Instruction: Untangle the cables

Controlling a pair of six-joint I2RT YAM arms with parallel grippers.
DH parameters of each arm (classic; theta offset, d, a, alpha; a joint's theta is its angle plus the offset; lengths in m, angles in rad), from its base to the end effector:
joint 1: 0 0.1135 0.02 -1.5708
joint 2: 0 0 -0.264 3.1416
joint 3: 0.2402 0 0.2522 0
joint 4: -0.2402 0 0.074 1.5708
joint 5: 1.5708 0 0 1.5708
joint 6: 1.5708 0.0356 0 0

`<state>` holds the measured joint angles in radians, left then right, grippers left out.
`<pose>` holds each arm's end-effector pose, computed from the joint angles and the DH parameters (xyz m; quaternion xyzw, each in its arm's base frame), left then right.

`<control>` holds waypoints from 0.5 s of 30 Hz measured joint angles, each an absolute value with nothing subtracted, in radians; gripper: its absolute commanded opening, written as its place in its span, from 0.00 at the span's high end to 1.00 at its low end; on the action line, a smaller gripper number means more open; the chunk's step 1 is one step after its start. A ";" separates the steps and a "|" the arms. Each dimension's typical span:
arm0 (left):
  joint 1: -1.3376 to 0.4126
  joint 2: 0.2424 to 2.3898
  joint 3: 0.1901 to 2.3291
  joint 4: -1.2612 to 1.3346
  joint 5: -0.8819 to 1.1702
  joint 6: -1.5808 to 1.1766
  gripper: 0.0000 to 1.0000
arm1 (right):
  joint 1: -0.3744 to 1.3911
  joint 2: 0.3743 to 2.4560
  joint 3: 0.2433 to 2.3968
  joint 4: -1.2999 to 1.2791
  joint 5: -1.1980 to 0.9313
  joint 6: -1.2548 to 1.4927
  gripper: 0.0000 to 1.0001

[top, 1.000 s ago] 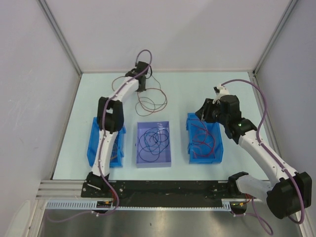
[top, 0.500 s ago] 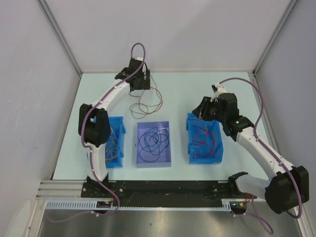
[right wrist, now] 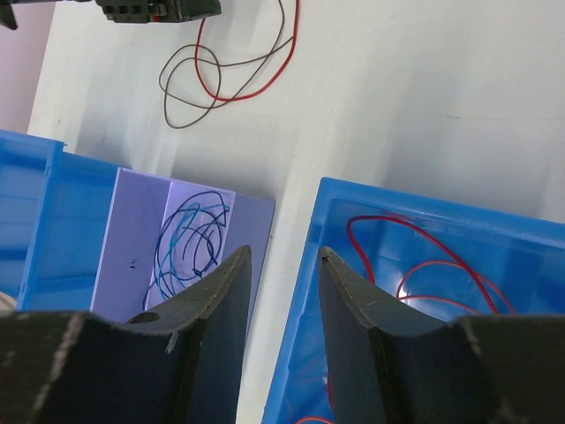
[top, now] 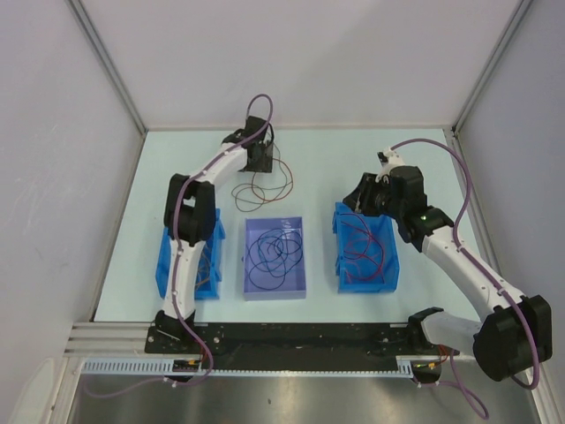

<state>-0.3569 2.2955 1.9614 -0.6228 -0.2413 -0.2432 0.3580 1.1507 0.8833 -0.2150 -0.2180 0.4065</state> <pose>0.4796 -0.1697 0.1988 0.0175 0.9469 0.0209 0.3205 0.2416 0.0986 0.2972 -0.0357 0.8516 0.2783 0.4428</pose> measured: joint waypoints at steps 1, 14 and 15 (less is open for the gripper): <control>-0.356 2.313 1.975 -0.624 -0.241 -0.243 0.28 | 0.358 1.151 0.883 -0.216 -0.218 0.406 0.59; -0.342 2.404 2.031 -0.633 -0.208 -0.242 0.94 | 0.357 1.151 0.883 -0.226 -0.207 0.390 0.59; -0.341 2.405 2.031 -0.636 -0.206 -0.241 0.99 | 0.357 1.151 0.884 -0.226 -0.207 0.390 0.59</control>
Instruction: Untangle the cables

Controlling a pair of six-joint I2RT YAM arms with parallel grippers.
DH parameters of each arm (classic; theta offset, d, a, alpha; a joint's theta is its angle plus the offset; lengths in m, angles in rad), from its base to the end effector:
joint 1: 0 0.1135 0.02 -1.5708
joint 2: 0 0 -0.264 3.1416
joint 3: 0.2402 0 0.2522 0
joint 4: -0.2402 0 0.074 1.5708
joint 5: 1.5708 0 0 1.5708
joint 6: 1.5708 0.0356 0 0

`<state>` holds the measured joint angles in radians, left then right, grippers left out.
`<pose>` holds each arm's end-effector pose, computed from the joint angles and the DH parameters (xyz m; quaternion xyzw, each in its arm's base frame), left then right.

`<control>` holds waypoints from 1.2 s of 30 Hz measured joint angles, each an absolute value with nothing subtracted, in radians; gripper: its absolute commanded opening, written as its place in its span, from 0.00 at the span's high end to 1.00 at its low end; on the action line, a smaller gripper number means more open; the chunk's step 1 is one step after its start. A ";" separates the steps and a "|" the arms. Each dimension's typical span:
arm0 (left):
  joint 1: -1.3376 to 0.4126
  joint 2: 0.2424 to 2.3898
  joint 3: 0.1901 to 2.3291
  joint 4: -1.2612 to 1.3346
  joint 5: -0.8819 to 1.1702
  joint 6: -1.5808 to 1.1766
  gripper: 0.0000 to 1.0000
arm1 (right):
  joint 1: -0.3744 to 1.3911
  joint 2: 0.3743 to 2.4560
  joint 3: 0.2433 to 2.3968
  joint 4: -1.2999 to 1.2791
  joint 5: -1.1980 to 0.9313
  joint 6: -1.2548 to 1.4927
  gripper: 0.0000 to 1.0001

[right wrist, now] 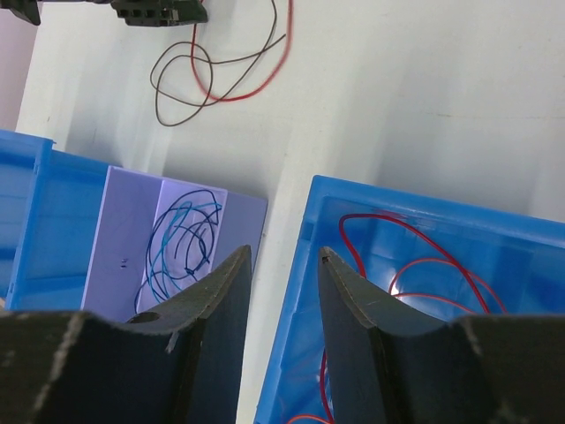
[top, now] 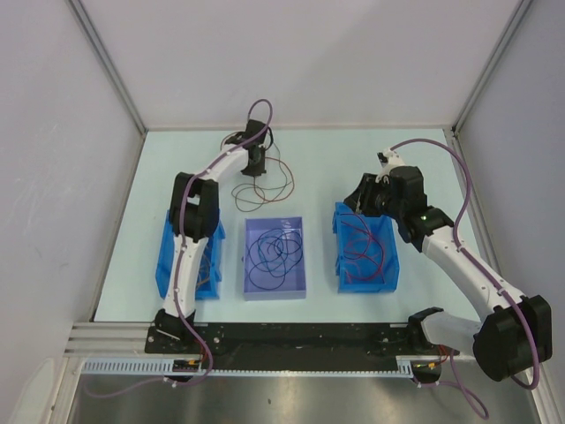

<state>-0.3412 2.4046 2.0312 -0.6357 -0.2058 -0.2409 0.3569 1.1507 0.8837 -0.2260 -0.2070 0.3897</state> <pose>0.4957 -0.1683 0.1653 0.0195 0.9560 0.0154 0.2924 0.2414 0.0978 0.2963 -0.0390 0.8544 0.2687 0.4430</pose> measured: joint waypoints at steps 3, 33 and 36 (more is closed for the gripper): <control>-0.340 2.405 2.046 -0.653 -0.204 -0.236 1.00 | 0.357 1.151 0.884 -0.226 -0.207 0.390 0.59; -0.651 1.805 2.360 -0.651 -0.277 0.027 1.00 | 0.372 1.095 0.889 -0.211 -0.229 0.414 0.58; -0.631 1.891 2.359 -0.685 -0.302 0.017 1.00 | 0.372 1.053 0.889 -0.209 -0.236 0.406 0.57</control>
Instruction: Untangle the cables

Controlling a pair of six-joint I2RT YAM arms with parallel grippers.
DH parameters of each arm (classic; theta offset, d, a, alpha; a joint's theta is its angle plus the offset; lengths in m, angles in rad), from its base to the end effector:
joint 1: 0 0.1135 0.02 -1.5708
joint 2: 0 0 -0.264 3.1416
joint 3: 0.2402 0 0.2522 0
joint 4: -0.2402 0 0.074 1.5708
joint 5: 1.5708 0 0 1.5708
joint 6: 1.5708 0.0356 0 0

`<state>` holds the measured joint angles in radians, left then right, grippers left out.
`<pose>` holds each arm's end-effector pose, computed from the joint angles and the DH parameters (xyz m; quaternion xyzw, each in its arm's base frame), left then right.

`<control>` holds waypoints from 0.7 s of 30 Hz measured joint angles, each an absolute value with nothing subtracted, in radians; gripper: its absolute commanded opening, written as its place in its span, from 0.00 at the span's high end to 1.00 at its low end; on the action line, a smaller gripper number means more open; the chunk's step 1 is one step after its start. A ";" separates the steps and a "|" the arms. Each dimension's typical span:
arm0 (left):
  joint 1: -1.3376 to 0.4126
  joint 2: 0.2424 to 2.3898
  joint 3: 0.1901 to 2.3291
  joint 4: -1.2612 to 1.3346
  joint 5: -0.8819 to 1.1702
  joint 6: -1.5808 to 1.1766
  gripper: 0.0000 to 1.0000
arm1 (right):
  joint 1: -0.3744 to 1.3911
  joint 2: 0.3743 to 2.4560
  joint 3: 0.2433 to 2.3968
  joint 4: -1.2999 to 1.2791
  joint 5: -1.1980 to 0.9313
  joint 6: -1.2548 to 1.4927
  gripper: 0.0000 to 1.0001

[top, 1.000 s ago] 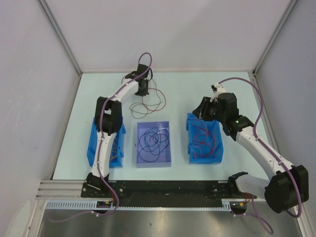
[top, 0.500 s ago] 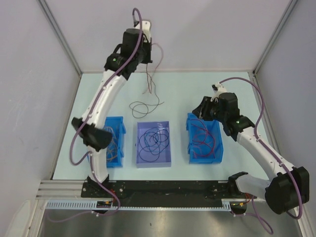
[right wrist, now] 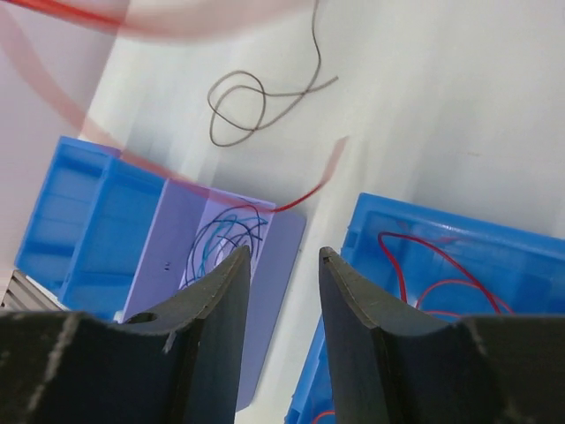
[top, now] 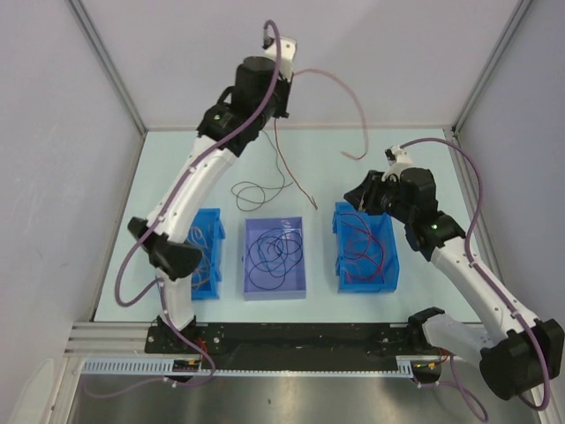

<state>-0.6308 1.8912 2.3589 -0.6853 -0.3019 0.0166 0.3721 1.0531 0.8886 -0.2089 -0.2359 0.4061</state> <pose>0.3294 -0.2275 0.5047 0.1559 0.7608 -0.0754 0.6255 0.2224 0.0957 0.3224 -0.0524 0.8213 0.3022 0.4809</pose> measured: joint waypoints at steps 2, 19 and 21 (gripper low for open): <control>-0.616 1.953 2.357 -0.730 -0.302 -0.006 1.00 | 0.372 1.015 0.889 -0.205 -0.246 0.398 0.57; -0.584 1.788 2.111 -0.750 -0.123 -0.043 1.00 | 0.316 1.072 1.047 -0.009 -0.364 0.471 0.15; -0.584 1.777 2.111 -0.760 -0.085 -0.044 1.00 | 0.311 1.127 1.081 0.038 -0.418 0.471 0.07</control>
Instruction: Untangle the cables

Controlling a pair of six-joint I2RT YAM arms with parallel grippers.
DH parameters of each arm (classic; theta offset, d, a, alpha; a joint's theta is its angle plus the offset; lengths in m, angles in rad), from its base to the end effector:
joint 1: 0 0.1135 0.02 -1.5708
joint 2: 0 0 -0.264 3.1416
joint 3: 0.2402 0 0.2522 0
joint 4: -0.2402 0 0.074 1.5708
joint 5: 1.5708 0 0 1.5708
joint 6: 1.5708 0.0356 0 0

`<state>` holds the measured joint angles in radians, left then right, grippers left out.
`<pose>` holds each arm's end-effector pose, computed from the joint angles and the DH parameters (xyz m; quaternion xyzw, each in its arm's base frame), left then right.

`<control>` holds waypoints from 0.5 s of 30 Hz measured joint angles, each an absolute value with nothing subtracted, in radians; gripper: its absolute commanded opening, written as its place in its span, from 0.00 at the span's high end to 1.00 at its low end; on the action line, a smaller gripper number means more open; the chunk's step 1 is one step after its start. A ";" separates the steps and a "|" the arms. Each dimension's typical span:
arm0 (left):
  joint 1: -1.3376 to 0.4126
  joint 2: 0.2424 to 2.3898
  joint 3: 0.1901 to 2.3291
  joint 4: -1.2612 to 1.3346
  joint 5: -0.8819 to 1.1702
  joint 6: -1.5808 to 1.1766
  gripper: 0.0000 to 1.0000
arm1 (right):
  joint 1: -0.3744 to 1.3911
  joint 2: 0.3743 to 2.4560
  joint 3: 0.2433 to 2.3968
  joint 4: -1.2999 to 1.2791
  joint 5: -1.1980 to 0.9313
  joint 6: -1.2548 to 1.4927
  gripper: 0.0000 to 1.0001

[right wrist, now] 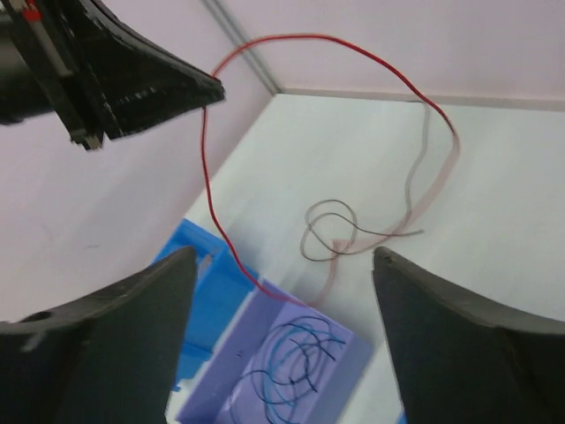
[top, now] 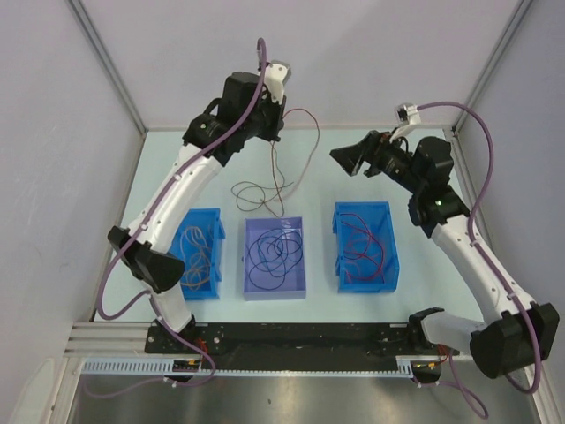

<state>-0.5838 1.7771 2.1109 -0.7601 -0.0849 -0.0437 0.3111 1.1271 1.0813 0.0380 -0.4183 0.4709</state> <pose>0.3233 -0.2100 0.4636 0.2019 0.8156 -0.1330 0.5256 0.2437 0.0936 0.3998 -0.0903 0.7038 0.3988 0.5808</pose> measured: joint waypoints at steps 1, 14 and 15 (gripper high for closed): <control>-0.584 1.772 2.111 -0.771 -0.064 -0.044 1.00 | 0.310 1.150 1.096 0.059 -0.442 0.471 0.06; -0.566 1.734 2.111 -0.861 0.218 -0.053 1.00 | 0.239 1.367 1.190 0.489 -0.751 0.585 0.01; -0.564 1.733 2.111 -0.865 0.233 -0.054 1.00 | 0.228 1.392 1.197 0.543 -0.786 0.606 0.00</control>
